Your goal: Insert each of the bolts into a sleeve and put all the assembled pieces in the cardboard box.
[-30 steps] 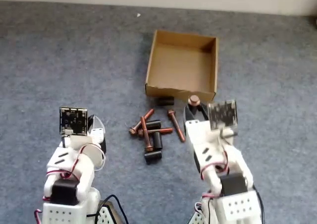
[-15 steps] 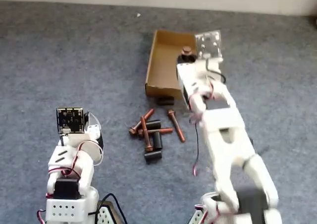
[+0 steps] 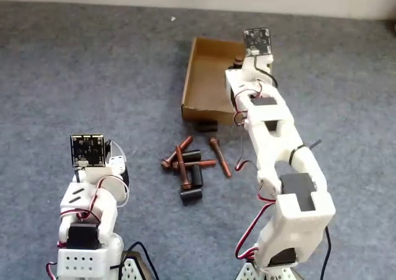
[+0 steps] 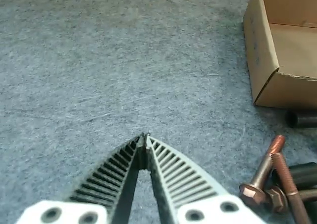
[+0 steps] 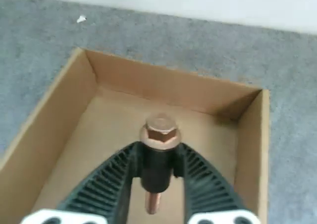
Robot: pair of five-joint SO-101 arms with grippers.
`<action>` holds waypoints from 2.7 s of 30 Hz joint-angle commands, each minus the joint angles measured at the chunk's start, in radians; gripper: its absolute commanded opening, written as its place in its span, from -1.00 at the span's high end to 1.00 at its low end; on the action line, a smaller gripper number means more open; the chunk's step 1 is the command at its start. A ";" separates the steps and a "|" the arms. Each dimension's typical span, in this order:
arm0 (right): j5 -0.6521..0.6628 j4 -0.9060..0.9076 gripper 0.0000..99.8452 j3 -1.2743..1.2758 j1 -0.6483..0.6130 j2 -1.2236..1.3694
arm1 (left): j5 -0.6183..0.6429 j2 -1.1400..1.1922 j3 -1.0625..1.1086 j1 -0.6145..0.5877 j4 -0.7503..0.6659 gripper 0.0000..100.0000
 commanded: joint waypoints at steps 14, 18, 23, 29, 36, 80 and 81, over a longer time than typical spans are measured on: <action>-0.005 0.909 0.68 -0.099 -0.134 -0.420 | -0.014 -0.007 0.016 -0.077 -0.031 0.95; -0.005 1.070 0.68 -0.028 -0.228 -0.472 | -0.014 -0.007 0.019 -0.154 -0.060 0.95; -0.002 1.222 0.67 0.028 -0.367 -0.476 | -0.014 -0.005 0.019 -0.206 -0.072 0.95; 0.107 1.225 0.67 0.117 -0.489 -0.473 | -0.014 -0.005 0.019 -0.205 -0.072 0.95; 0.066 1.145 0.67 0.122 -0.501 -0.401 | -0.014 -0.005 0.019 -0.202 -0.071 0.95; -0.138 0.992 0.99 0.229 -0.424 -0.484 | -0.014 -0.004 0.019 -0.199 -0.066 0.95; -0.138 0.997 0.99 0.248 -0.414 -0.545 | -0.014 -0.004 0.019 -0.199 -0.066 0.95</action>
